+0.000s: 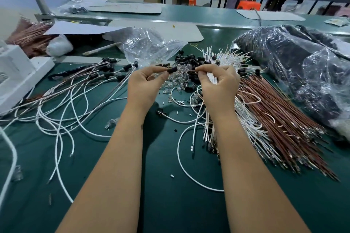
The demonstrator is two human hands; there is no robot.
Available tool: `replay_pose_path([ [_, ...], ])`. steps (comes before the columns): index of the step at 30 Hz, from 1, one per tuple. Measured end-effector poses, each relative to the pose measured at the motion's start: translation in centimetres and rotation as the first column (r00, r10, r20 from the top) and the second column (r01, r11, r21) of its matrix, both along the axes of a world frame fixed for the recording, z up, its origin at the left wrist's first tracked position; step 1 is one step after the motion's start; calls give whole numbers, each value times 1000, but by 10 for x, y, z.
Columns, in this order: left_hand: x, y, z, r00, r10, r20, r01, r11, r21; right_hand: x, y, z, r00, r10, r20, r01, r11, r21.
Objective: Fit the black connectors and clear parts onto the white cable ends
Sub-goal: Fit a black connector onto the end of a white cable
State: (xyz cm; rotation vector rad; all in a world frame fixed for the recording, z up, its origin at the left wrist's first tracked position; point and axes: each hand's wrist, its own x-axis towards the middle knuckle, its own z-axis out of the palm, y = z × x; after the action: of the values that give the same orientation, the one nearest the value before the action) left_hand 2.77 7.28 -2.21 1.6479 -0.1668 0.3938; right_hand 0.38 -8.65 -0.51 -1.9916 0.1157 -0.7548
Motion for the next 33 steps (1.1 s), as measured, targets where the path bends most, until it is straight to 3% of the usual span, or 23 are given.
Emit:
replay_pose_path([
  [4, 3, 3, -4, 999, 43, -30, -39, 991, 126, 3, -1, -3, 998, -51, -33, 49, 997, -53],
  [12, 3, 2, -4, 997, -57, -50, 63, 990, 126, 4, 2, -7, 997, -49, -54, 35, 971, -235],
  [19, 2, 3, -2, 996, -45, -72, 52, 994, 98, 5, -7, -4, 995, -93, -22, 91, 994, -63],
  [27, -2, -3, 0, 992, -93, -88, 104, 985, 139, 6, 2, -10, 999, -18, -48, 2, 950, -313],
  [33, -1, -8, 2, 998, -33, -54, 45, 971, 234, 2, 6, -8, 986, 166, -6, -159, 929, -334],
])
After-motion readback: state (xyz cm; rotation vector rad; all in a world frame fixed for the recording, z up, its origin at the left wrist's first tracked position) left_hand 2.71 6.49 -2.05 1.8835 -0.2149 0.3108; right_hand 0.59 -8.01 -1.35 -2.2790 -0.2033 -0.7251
